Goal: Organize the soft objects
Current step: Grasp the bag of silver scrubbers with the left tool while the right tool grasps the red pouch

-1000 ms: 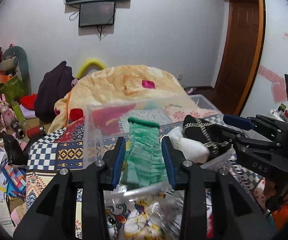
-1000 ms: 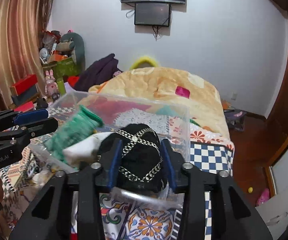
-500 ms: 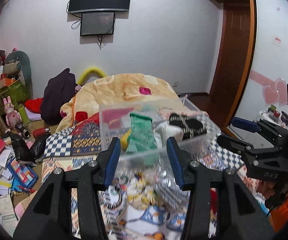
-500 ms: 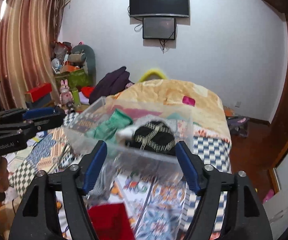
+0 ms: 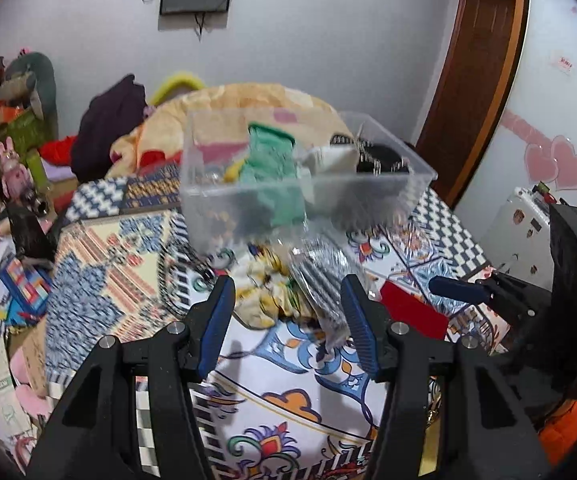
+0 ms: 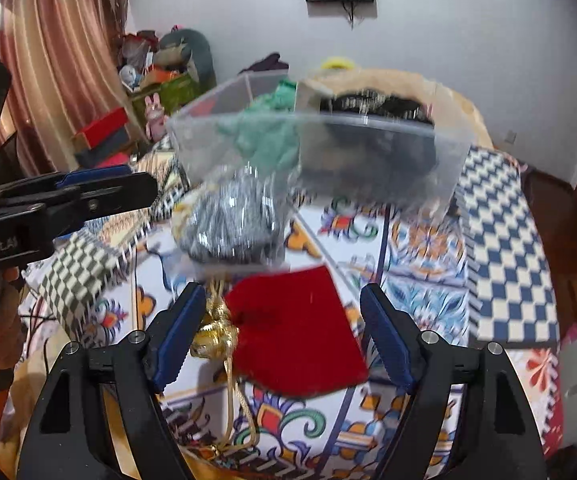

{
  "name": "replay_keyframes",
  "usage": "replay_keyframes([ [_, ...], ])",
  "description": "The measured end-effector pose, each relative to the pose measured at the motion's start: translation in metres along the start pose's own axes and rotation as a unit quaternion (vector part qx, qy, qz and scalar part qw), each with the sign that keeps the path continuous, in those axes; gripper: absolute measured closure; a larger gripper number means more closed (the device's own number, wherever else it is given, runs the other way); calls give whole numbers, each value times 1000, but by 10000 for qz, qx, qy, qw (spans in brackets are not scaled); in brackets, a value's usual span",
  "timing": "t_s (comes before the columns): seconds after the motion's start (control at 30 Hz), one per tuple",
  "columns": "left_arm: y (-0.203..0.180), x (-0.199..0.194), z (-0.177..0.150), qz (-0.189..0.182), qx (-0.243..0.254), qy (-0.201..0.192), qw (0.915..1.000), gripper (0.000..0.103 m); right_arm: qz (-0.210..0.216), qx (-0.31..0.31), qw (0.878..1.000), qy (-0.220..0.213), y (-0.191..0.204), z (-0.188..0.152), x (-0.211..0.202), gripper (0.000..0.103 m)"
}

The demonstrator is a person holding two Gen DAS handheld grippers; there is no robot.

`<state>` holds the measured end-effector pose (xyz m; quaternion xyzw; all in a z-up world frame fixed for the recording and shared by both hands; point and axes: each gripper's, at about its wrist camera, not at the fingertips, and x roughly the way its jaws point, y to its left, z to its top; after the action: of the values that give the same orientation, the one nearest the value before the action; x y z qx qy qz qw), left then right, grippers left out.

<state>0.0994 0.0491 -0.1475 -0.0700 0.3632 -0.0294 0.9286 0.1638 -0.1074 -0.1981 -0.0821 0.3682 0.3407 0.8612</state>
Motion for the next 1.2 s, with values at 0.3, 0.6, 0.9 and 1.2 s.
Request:
replay_keyframes([
  [0.3,-12,32,-7,-182,-107,309,9993,48,102,-39,9999,32,-3,-8,4,26],
  [0.6,-21,49,0,-414,-151,361,9984,57,-57,-114,9999,-95,-2,-17,-2,45],
  [0.9,-17,39,0,-510,-180,232,9983,86,2,34,9998,-201,-11,-16,-11,76],
  [1.2,-11,-2,5,-428,-185,-253,9986,90,-231,202,9986,-427,-19,-9,-25,84],
])
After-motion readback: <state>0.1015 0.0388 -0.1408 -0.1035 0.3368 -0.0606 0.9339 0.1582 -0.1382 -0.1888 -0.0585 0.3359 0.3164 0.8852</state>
